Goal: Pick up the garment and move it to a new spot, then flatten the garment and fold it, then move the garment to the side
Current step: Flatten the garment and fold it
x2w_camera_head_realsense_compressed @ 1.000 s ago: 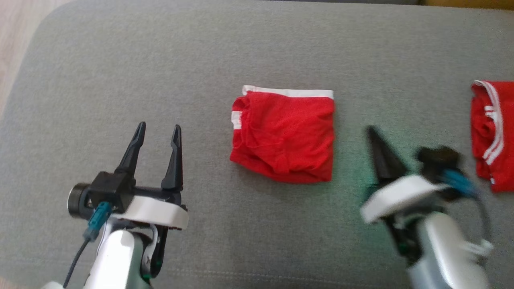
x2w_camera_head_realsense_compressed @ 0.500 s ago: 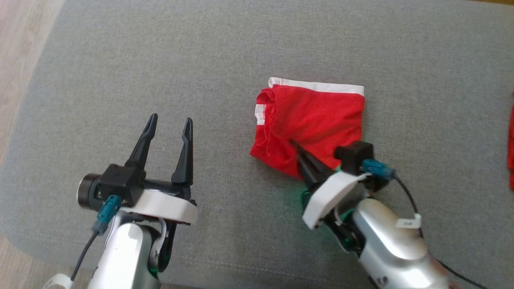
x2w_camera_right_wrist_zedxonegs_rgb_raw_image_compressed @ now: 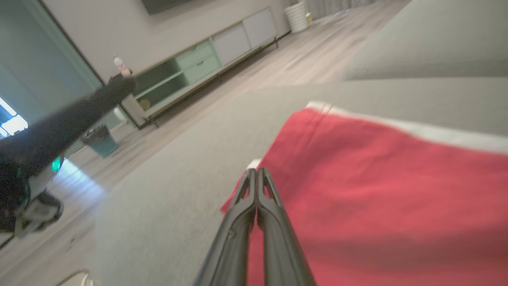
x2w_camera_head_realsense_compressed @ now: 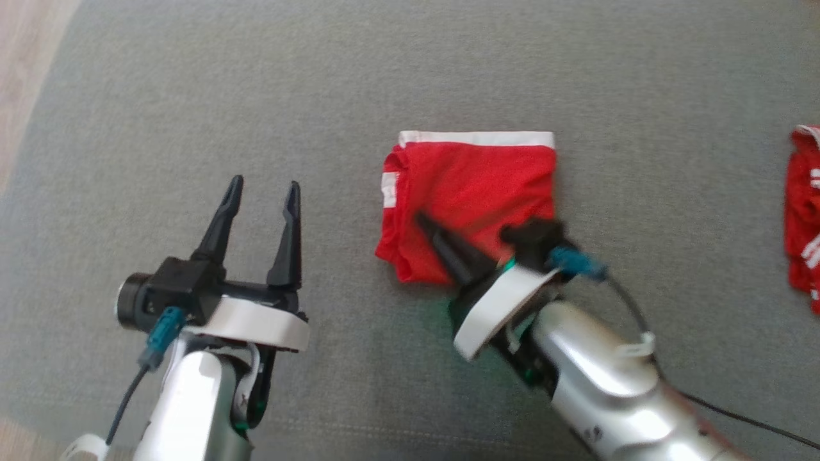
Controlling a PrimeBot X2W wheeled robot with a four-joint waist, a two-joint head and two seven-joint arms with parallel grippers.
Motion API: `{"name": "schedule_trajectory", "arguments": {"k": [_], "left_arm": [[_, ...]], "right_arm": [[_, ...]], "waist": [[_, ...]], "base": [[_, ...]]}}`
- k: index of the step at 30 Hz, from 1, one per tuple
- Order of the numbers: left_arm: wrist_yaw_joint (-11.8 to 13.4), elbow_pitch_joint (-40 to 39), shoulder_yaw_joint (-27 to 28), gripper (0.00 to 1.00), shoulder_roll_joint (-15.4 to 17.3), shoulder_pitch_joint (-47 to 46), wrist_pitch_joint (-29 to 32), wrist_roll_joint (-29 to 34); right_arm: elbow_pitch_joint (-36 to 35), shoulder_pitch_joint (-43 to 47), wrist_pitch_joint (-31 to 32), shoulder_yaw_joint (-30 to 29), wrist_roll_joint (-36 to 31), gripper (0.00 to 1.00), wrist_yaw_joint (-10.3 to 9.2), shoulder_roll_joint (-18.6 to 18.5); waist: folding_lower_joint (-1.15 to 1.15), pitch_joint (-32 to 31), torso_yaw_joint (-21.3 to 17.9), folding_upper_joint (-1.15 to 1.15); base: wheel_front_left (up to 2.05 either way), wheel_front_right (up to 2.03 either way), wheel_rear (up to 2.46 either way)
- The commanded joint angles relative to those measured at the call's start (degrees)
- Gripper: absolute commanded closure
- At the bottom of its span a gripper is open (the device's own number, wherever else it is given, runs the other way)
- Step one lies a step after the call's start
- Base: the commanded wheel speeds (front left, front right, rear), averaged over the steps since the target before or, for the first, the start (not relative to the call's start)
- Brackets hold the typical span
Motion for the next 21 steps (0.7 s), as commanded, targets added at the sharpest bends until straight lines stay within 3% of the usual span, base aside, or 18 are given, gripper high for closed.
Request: {"name": "schedule_trajectory", "arguments": {"k": [1, 2, 3, 4, 5, 14, 21], "left_arm": [[0.3, -2.0, 2.4, 0.0, 0.7, -1.0, -0.7, 0.5], [0.3, -2.1, 2.6, 0.0, 0.8, -0.8, -0.7, 0.6], [0.4, -2.1, 2.9, 0.0, 0.9, -0.6, -0.7, 0.7], [0.4, -2.1, 3.1, 0.0, 1.0, -0.4, -0.7, 0.8], [0.4, -2.2, 3.2, 0.0, 1.1, -0.3, -0.7, 0.8], [0.6, -3.0, 4.5, 0.0, 2.2, 1.2, -0.7, 1.4], [0.6, -3.2, 4.8, 0.0, 2.8, 3.5, -0.7, 1.6]], "right_arm": [[-2.5, -0.9, -1.3, -1.5, -0.5, 1.0, -0.05, 0.9], [-3.1, -0.5, -1.8, -3.6, -1.2, 0.91, -0.05, 0.9], [-3.8, 0.0, -2.2, -6.0, -2.2, 0.58, -0.05, 0.7], [-4.6, 0.7, -2.5, -8.7, -3.3, 0.08, -0.05, 0.4], [-5.6, 1.6, -2.7, -11.4, -4.4, 0.0, -0.05, 0.1], [-19.4, 13.1, 1.0, -34.7, -17.2, 0.0, -0.05, -1.7], [-30.4, 22.2, 7.1, -43.2, -22.4, 0.0, -0.05, -0.7]], "waist": [[0.0, -0.7, -1.0, 0.0], [0.0, -0.9, -1.5, 0.0], [0.0, -1.3, -1.9, 0.0], [0.0, -1.5, -2.4, 0.0], [0.0, -1.7, -2.8, 0.0], [0.0, -3.9, -5.5, 0.0], [0.0, -5.9, -6.6, 0.0]], "base": [[0.0, 0.0, 0.0], [0.0, 0.0, 0.0], [0.0, 0.0, 0.0], [0.0, 0.0, 0.0], [0.0, 0.0, 0.0], [0.0, 0.0, 0.0], [0.0, 0.0, 0.0]]}}
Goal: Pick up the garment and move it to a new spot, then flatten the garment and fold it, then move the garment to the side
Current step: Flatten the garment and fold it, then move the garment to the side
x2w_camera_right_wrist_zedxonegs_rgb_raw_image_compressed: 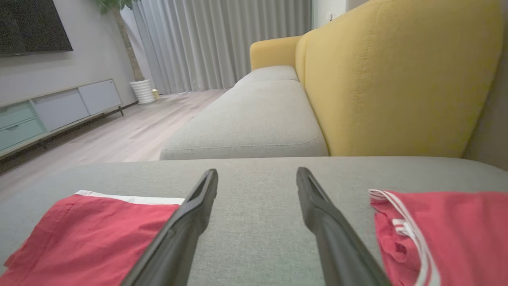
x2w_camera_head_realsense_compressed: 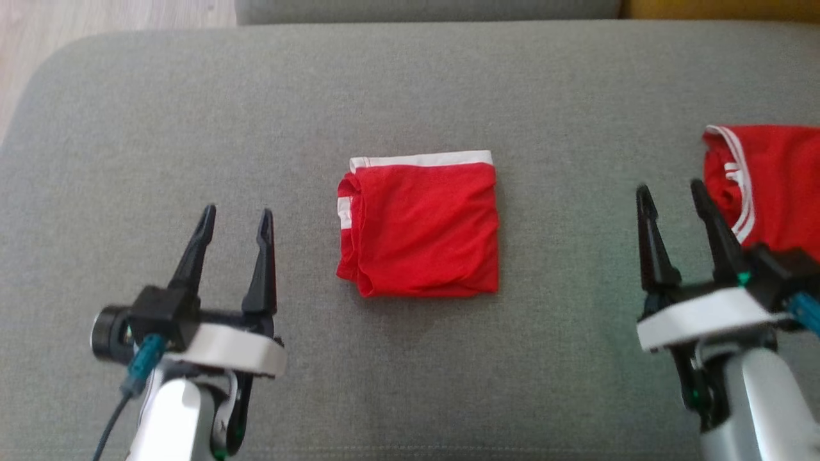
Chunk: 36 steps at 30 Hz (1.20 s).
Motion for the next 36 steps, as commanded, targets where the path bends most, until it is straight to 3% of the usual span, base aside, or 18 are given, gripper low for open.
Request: {"name": "schedule_trajectory", "arguments": {"k": [1, 17, 36], "left_arm": [[0.2, -2.2, 2.0, 0.0, 1.1, -0.2, -0.7, 0.5], [0.7, -1.6, 1.7, 0.0, 1.9, 6.9, -0.3, -0.3], [1.3, -2.5, 1.1, 0.0, 2.7, 7.9, 0.9, -1.3]], "right_arm": [[-3.4, 0.3, 0.6, 0.7, -0.6, 0.0, -0.05, 0.3], [-11.4, 10.6, 6.4, -0.8, -3.1, 0.0, -0.05, 1.3], [-13.3, 12.4, 8.2, -1.1, -3.1, 0.0, -0.05, 1.5]], "waist": [[0.0, -0.7, -0.2, 0.0], [0.0, -8.1, -0.6, 0.0], [0.0, -9.4, -0.6, 0.0]], "base": [[0.0, 0.0, 0.0], [0.0, 0.0, 0.0], [0.0, 0.0, 0.0]]}}
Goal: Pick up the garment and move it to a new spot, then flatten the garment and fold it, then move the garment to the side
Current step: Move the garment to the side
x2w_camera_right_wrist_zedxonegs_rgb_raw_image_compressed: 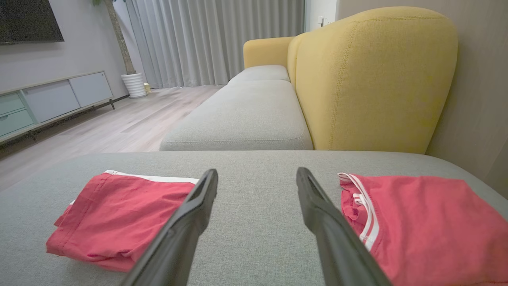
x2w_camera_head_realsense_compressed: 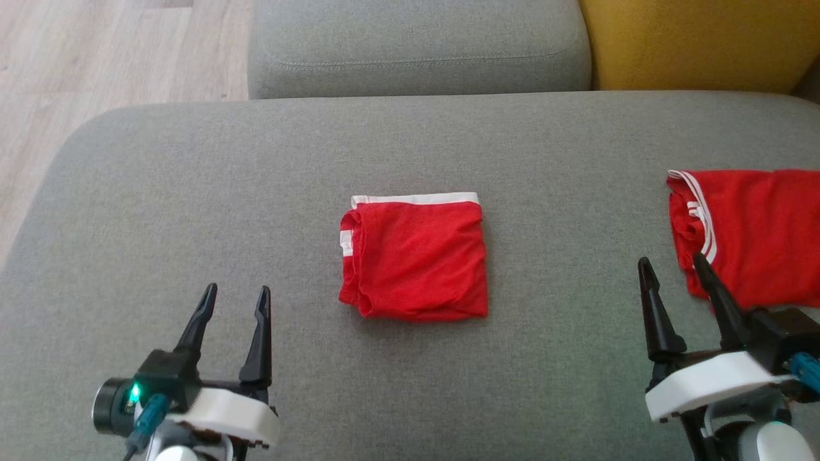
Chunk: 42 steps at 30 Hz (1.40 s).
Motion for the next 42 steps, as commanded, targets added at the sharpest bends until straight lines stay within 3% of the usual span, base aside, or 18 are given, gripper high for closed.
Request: {"name": "schedule_trajectory", "arguments": {"k": [1, 19, 29, 42], "left_arm": [[0.3, -2.2, 1.5, 0.0, 0.8, -2.2, -0.1, -0.4], [0.9, -2.2, 1.0, 0.0, 1.3, -3.2, -0.2, -1.1], [0.2, -2.9, -0.4, 0.0, 0.6, -8.1, -0.9, -1.2], [-0.8, -2.5, -1.3, 0.0, -1.5, -14.9, -1.6, -1.8]], "right_arm": [[-2.4, -1.0, 0.3, 1.1, -0.4, 0.0, -0.05, -0.3], [-2.0, -1.6, 0.1, 0.9, -0.5, 0.0, -0.05, -0.3], [2.9, -6.3, 0.5, 1.7, 0.1, 0.0, -0.05, -1.6], [25.9, -21.4, -0.3, 10.5, 2.5, 0.0, -0.05, -1.1]], "waist": [[0.0, 0.0, -0.1, 0.0], [0.0, 0.8, -0.1, 0.0], [0.0, 5.7, 3.9, 0.0], [0.0, 14.1, 9.5, 0.0]], "base": [[0.0, 0.0, 0.0], [0.0, 0.0, 0.0], [0.0, 0.0, 0.0], [0.0, 0.0, 0.0]]}}
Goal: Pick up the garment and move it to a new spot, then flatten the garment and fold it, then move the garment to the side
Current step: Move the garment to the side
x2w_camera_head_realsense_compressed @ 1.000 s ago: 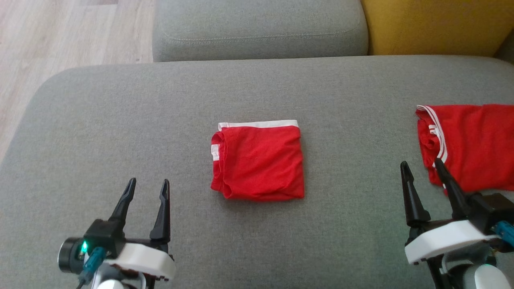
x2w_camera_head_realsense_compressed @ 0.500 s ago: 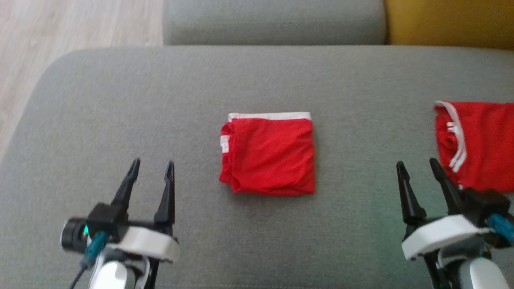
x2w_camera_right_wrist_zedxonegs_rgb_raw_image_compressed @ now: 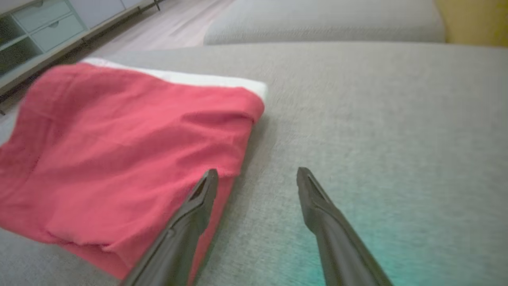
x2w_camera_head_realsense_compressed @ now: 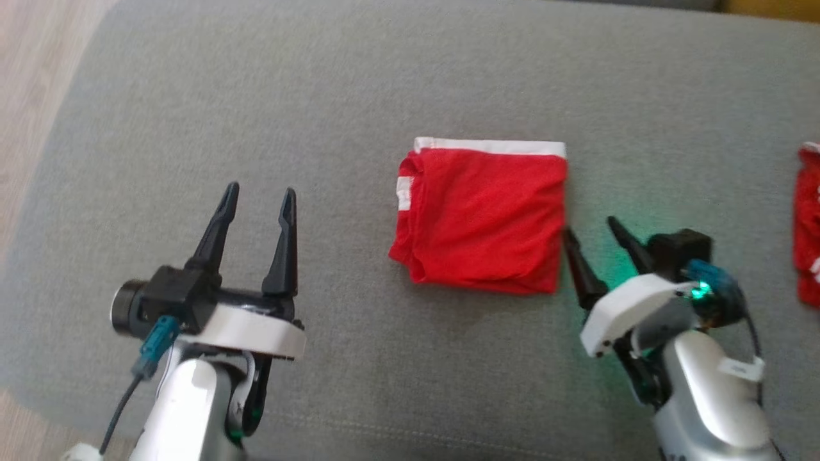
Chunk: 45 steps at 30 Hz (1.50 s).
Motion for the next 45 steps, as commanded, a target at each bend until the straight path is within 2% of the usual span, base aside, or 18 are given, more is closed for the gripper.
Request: {"name": "schedule_trajectory", "arguments": {"k": [1, 4, 5, 6, 7, 8, 9, 16, 22, 31, 32, 39, 45], "left_arm": [[0.0, -2.0, 2.0, 0.0, 0.2, -2.5, -0.7, -0.1], [-0.1, -2.2, 2.2, 0.0, -0.2, -2.7, -0.7, 0.0], [-0.2, -2.3, 2.3, 0.0, -0.3, -2.8, -0.7, 0.1], [-0.2, -2.4, 2.4, 0.0, -0.3, -2.8, -0.7, 0.1], [-0.2, -2.4, 2.5, 0.0, -0.4, -2.8, -0.7, 0.2], [-0.2, -2.5, 2.6, 0.0, -0.5, -2.8, -0.7, 0.3], [-0.3, -2.5, 2.7, 0.0, -0.5, -2.8, -0.7, 0.4], [-0.5, -2.8, 3.7, 0.0, -0.8, -2.5, -0.7, 1.1], [-0.8, -3.5, 4.6, 0.0, -0.6, -1.8, -0.7, 1.9], [-1.3, -4.2, 5.2, 0.0, 0.0, -1.2, -0.7, 2.7], [-1.3, -4.2, 5.2, 0.0, 0.0, -1.2, -0.7, 2.7], [-1.8, -4.4, 4.8, 0.0, 0.1, -2.0, -0.7, 3.2], [-2.5, -4.0, 4.3, 0.0, 0.5, -3.6, -0.7, 3.5]], "right_arm": [[-0.6, -1.8, -0.8, 1.9, 0.4, 0.0, -0.05, 0.6], [5.1, -3.7, 0.4, 4.2, 1.7, 0.0, -0.05, 1.0], [6.6, -4.2, 0.5, 4.6, 2.3, 0.05, -0.05, 1.1], [8.1, -4.6, 1.1, 4.9, 2.7, 0.51, -0.05, 1.2], [9.4, -5.0, 1.6, 5.3, 2.9, 0.61, -0.05, 1.2], [10.3, -5.4, 1.6, 5.5, 3.2, 0.83, -0.05, 1.3], [11.2, -5.7, 1.8, 5.9, 3.4, 1.0, -0.05, 1.3], [12.7, -7.2, 0.1, 8.3, 3.8, 1.0, -0.05, 1.4], [9.9, -7.3, -1.0, 10.1, 1.9, 1.0, -0.05, -0.1], [1.1, -4.6, 2.1, 9.5, -0.6, 1.0, -0.05, -7.8], [1.1, -4.6, 2.1, 9.5, -0.6, 1.0, -0.05, -7.8], [-4.6, -6.9, 5.4, 7.4, 0.1, 1.0, -0.05, -15.2], [-2.6, -13.9, 5.3, 4.4, 1.2, 1.0, -0.05, -19.7]], "waist": [[0.0, 1.2, 1.1, 0.0], [0.0, 1.6, 1.5, 0.0], [0.0, 1.7, 1.5, 0.0], [0.0, 1.8, 1.5, 0.0], [0.0, 1.9, 1.5, 0.0], [0.0, 1.9, 1.5, 0.0], [0.0, 2.0, 1.4, 0.0], [0.0, 1.6, -0.6, 0.0], [0.0, 0.9, -5.6, 0.0], [0.0, 0.1, -16.1, 0.0], [0.0, 0.1, -16.1, 0.0], [0.0, 1.7, -21.5, 0.0], [0.0, 4.0, -23.2, 0.0]], "base": [[0.0, 0.0, 0.0], [0.0, 0.0, 0.0], [0.0, 0.0, 0.0], [0.0, 0.0, 0.0], [0.0, 0.0, 0.0], [0.0, 0.0, 0.0], [0.0, 0.0, 0.0], [0.0, 0.0, 0.0], [0.0, 0.0, 0.0], [0.0, 0.0, 0.0], [0.0, 0.0, 0.0], [0.0, 0.0, 0.0], [0.0, 0.0, 0.0]]}}
